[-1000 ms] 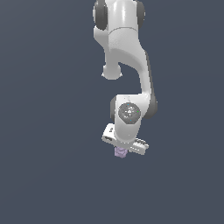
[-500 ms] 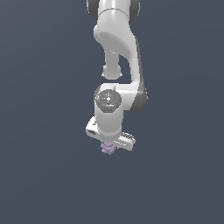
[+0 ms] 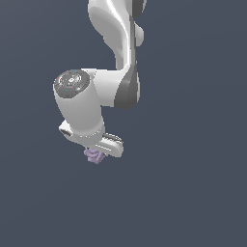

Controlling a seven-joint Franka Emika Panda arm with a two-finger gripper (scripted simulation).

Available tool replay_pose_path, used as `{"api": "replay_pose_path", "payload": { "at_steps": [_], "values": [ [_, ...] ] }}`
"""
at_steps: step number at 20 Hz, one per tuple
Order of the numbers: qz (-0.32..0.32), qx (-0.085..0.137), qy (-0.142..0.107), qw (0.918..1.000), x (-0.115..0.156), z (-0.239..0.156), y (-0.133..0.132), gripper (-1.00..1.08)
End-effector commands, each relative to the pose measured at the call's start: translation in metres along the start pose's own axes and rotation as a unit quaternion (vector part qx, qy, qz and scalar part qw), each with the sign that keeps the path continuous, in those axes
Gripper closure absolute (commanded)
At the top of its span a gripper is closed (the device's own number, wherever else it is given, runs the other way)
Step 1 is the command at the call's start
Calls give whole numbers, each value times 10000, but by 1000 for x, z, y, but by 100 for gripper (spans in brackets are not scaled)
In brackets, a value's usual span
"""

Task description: Pick up the object and move it to a goal position.

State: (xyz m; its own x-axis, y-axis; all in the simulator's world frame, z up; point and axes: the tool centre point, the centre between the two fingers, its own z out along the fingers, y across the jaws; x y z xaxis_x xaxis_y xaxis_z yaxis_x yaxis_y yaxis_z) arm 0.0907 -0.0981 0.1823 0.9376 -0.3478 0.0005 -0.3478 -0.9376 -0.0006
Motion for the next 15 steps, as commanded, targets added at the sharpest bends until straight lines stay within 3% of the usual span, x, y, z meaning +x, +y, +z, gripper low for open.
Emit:
{"api": "replay_pose_path", "payload": {
  "at_steps": [1,7,15],
  "values": [
    [-4,0,-3,10000,8,-18,20,108],
    [-6,-3,-3,10000,22,-48,51,108],
    [-6,-3,-3,10000,28,-59,63,108]
  ]
}}
